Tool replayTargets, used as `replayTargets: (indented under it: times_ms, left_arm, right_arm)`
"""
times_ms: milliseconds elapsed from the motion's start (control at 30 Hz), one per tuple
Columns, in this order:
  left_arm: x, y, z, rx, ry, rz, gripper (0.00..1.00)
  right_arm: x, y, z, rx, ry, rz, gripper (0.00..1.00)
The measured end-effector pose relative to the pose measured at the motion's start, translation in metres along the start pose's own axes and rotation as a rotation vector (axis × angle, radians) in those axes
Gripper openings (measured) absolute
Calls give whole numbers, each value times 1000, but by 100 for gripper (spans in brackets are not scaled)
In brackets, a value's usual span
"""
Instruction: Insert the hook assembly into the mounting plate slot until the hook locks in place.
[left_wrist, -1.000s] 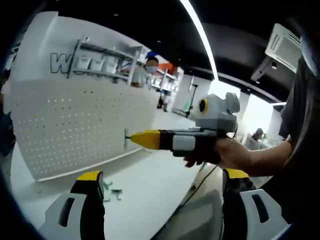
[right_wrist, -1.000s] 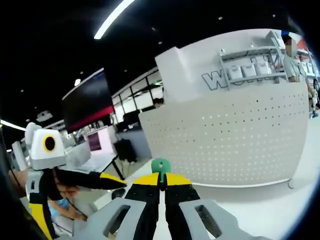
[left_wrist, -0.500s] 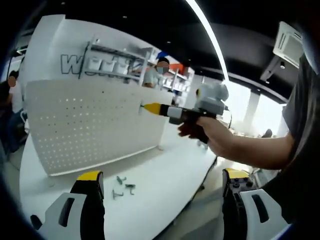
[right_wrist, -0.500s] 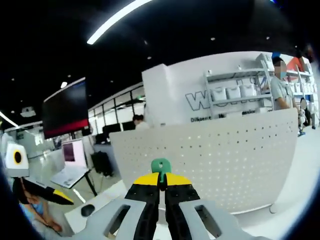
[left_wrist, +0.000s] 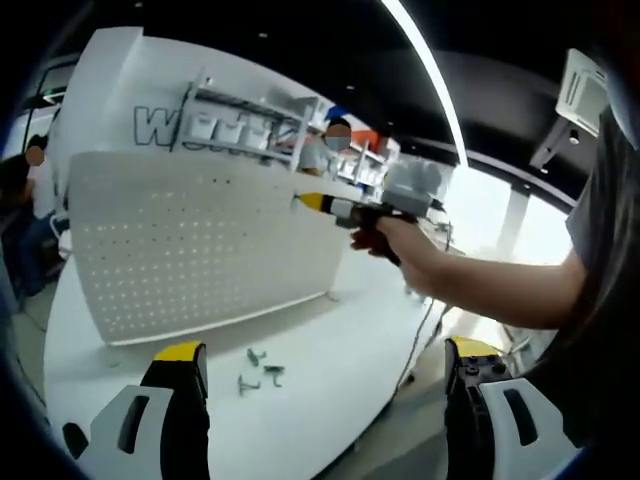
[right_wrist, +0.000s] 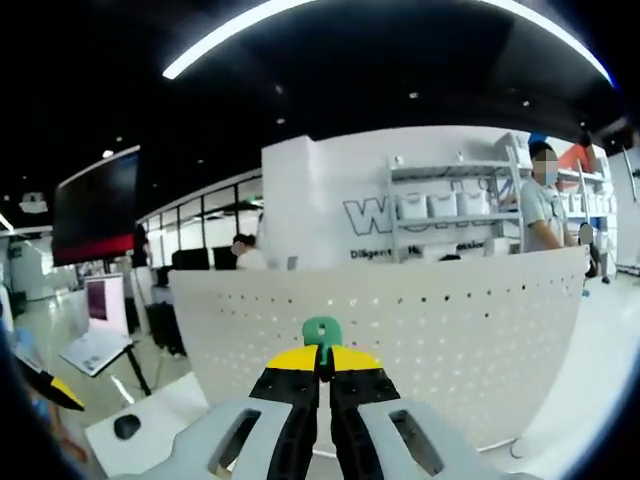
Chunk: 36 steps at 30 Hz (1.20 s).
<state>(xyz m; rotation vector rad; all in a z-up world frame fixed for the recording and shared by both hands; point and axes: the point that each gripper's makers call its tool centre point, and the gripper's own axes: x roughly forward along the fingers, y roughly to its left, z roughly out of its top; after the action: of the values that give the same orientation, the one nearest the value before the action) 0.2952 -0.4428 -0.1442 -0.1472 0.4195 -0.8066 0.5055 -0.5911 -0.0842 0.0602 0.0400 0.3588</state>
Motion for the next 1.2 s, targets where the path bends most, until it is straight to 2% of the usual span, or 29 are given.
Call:
replayTargets:
  times_ms: [300, 467, 667, 967, 1200]
  left_arm:
    - [-1, 6, -2, -5, 3, 4, 100]
    - [-4, 12, -2, -11, 0, 15, 100]
    - [-6, 18, -4, -20, 5, 27, 100]
    - [-6, 27, -2, -26, 6, 37, 100]
    - [-3, 31, 0, -29, 7, 37, 100]
  right_arm:
    - [27, -13, 4, -14, 0, -33, 0]
    - [48, -12, 5, -42, 21, -26, 0]
    - [65, -9, 10, -76, 4, -31, 0]
    - [80, -17, 7, -67, -7, -80, 0]
    - [87, -26, -3, -64, 20, -108, 0]
